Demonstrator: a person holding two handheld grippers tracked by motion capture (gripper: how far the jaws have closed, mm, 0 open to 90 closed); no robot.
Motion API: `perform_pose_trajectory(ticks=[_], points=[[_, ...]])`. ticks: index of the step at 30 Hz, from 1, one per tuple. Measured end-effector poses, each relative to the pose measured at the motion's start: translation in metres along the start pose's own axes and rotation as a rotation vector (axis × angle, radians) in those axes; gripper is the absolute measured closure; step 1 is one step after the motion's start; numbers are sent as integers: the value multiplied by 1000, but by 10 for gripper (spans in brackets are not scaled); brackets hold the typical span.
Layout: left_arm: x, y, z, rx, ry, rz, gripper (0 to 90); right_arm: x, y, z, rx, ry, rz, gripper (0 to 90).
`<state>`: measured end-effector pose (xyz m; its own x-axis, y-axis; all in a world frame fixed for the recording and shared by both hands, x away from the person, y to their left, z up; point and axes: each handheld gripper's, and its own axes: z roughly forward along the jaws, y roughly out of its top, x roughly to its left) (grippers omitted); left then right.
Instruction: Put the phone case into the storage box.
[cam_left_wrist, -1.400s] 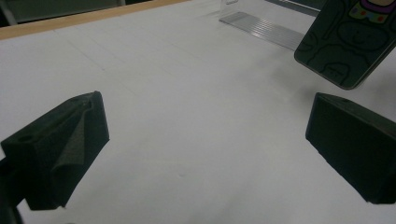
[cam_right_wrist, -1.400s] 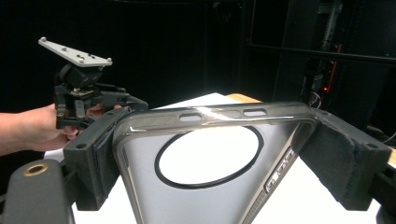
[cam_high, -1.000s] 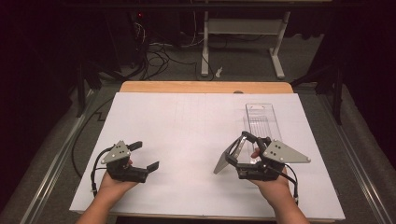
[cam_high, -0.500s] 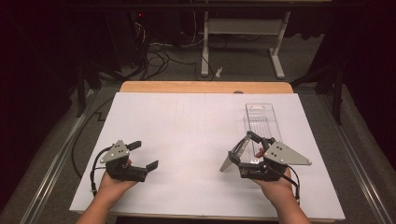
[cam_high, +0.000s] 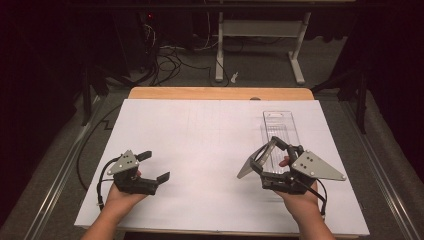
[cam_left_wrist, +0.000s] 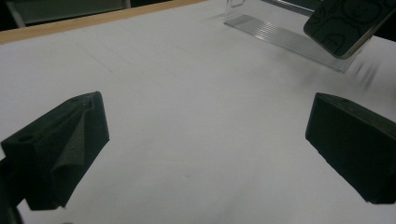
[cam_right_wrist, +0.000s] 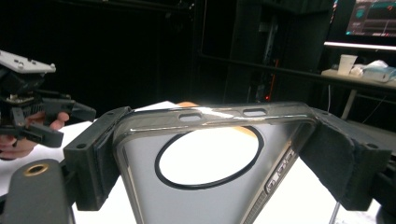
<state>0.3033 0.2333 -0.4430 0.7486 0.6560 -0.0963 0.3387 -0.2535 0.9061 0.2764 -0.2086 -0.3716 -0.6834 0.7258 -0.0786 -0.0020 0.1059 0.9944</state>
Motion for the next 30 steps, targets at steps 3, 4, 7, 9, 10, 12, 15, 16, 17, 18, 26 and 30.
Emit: perform_pose_trajectory(ticks=[3,4,7,9,10,12,15,16,17,18,26,30], points=[[0,0,0,-1,6,-1,6,-1,4,-4,-15,-15,0,142],[0,0,0,-3,6,-2,7,-2,6,-5,-18,-20,0,142],[0,0,0,0,5,0,7,-4,10,-10,-34,-37,0,142],[0,0,0,0,3,0,7,-6,13,-13,-44,-52,-3,142],[0,0,0,0,2,0,7,-6,14,-14,-50,-55,-2,142],[0,0,0,1,0,0,7,-8,17,-17,-59,-67,-9,143],[0,0,1,2,-4,0,7,-10,20,-21,-73,-78,-12,143],[-1,0,1,2,-4,2,7,-10,21,-21,-74,-80,-8,143],[-1,0,1,2,-4,1,7,-11,22,-22,-77,-85,-15,144],[-1,0,1,1,-3,2,7,-11,22,-23,-78,-88,-15,144],[0,0,1,2,2,2,7,-19,26,-31,-96,-133,2,144],[0,0,1,4,3,4,7,-24,27,-36,-102,-158,4,144]])
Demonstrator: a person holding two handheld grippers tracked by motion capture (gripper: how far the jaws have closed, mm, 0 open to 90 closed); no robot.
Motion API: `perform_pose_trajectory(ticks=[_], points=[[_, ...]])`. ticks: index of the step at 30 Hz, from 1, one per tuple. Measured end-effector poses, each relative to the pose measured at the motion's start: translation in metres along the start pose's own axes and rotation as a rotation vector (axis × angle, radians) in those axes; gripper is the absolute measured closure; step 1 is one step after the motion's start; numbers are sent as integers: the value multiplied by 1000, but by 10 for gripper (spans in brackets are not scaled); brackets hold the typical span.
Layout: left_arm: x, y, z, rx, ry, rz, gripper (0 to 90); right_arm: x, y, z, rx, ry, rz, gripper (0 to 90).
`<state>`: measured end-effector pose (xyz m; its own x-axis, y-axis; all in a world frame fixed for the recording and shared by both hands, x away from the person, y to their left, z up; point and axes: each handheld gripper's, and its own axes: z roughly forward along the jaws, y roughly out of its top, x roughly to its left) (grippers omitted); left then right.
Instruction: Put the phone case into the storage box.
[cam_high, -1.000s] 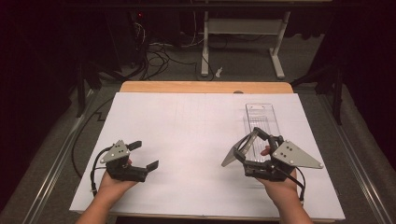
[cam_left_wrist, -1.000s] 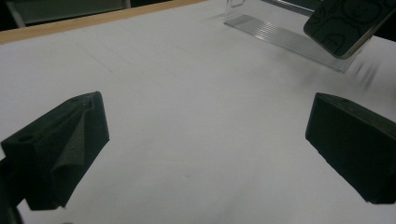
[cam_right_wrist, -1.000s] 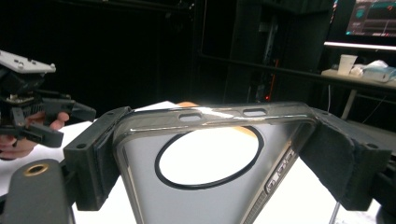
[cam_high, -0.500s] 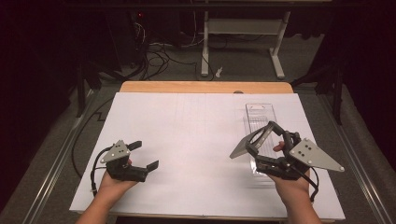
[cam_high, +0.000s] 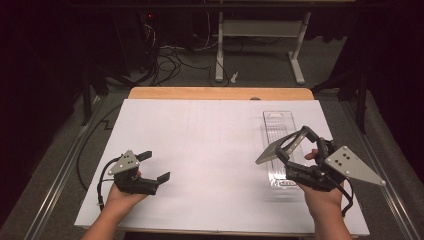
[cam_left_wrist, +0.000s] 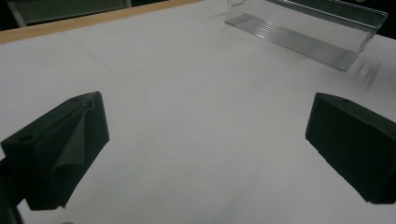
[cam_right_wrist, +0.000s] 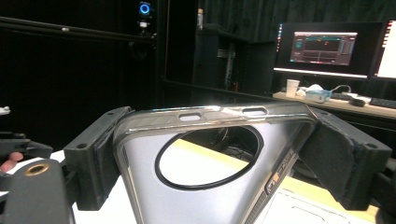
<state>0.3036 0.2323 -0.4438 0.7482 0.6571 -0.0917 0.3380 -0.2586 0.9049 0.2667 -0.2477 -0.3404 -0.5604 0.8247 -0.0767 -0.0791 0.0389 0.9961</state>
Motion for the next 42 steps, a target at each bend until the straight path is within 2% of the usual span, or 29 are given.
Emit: perform_pose_trajectory(ticks=[19,33,42], points=[[0,0,-2,-14,0,-3,7,-21,-5,-10,16,-119,-7,144],[-1,0,-3,-24,-1,10,7,-31,-6,-17,17,-183,-18,144],[0,0,-3,-22,5,-1,7,-35,-8,-18,18,-214,-15,143]])
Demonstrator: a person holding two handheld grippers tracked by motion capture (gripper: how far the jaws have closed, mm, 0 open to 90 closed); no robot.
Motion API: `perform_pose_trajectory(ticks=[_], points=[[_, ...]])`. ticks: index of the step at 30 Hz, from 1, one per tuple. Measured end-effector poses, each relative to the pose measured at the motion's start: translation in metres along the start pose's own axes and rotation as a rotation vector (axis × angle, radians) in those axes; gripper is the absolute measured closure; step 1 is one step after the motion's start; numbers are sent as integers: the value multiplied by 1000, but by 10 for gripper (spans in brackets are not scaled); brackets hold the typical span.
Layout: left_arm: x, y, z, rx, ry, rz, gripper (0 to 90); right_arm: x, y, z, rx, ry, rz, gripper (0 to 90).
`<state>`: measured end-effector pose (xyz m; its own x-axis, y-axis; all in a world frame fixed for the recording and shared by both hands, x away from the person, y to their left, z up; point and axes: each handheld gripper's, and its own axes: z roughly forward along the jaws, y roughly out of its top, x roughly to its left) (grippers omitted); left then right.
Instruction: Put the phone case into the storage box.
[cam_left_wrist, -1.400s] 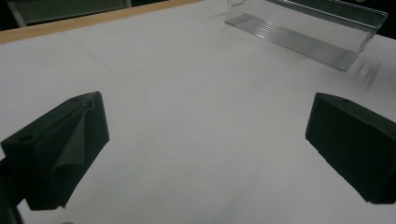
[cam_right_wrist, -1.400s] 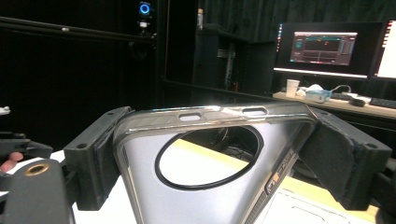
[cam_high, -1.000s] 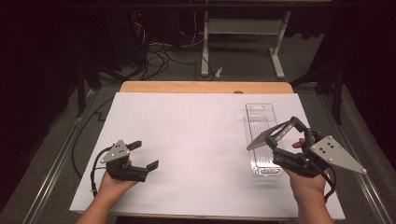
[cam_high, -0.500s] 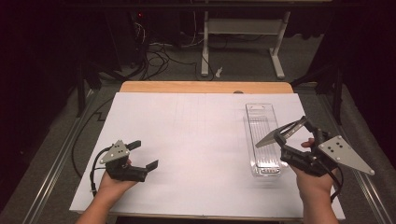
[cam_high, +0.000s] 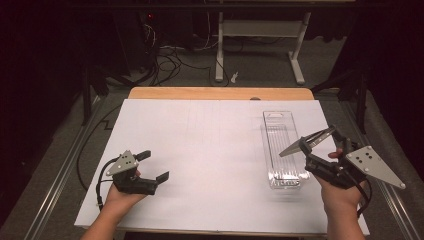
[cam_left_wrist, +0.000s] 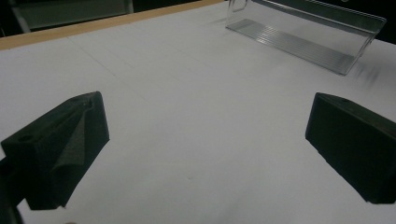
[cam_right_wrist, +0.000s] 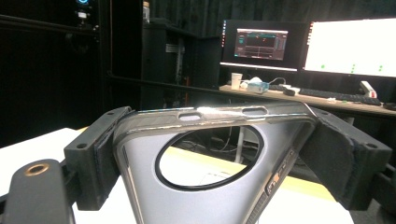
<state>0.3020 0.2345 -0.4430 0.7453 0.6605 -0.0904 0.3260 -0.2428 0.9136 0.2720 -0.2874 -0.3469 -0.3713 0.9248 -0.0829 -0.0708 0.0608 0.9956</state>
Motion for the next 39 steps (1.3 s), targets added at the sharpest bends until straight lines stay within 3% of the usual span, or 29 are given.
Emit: perform_pose_trajectory(ticks=[8,28,39], points=[[0,0,1,4,4,4,7,4,-1,7,13,-34,1,143],[0,0,-1,-6,-6,6,7,16,-5,56,79,-116,-17,143],[0,0,-1,-6,-12,2,7,11,-4,83,93,-171,-12,143]])
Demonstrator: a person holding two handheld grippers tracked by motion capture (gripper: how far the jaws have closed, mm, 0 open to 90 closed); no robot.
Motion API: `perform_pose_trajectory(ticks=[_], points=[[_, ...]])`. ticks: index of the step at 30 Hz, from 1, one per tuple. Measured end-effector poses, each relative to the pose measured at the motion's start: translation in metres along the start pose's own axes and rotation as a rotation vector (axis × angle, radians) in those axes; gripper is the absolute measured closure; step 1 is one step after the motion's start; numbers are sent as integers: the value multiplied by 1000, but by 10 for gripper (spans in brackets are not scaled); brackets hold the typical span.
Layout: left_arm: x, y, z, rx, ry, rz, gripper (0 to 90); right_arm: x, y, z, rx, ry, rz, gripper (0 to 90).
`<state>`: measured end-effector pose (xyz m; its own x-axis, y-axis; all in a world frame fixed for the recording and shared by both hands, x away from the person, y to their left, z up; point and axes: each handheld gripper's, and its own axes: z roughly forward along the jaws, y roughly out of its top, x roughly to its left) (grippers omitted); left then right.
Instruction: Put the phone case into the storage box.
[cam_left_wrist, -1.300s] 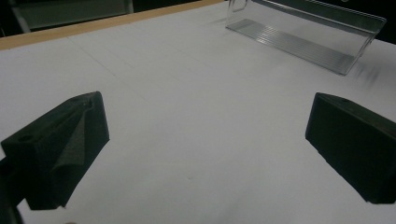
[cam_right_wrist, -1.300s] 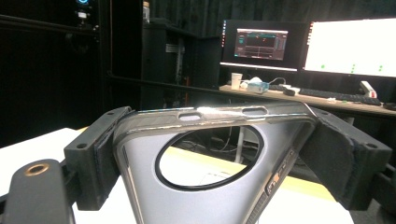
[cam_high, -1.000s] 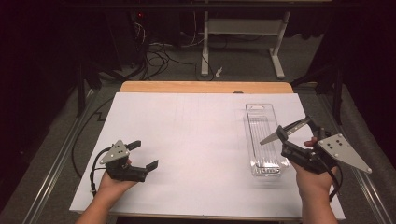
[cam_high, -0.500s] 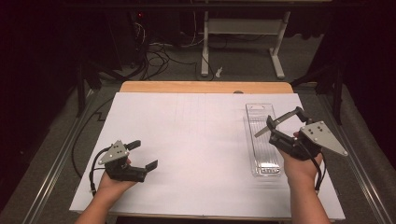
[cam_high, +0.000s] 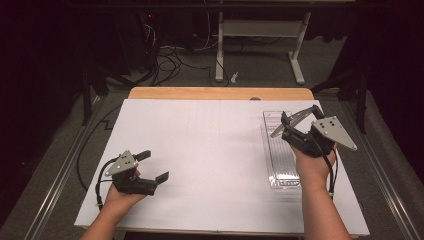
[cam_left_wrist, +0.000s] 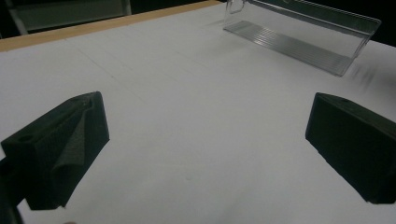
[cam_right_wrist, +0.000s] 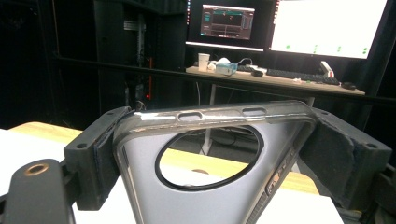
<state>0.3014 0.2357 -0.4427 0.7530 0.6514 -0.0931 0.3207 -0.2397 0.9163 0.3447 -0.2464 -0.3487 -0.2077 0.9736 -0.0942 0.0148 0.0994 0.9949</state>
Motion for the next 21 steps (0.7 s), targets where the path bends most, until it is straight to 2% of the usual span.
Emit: perform_pose_trajectory(ticks=[16,21], points=[[0,0,0,-2,-5,0,7,-6,-4,32,38,-65,29,143],[0,0,-1,-5,-4,-5,7,-4,-4,43,49,-78,22,143]])
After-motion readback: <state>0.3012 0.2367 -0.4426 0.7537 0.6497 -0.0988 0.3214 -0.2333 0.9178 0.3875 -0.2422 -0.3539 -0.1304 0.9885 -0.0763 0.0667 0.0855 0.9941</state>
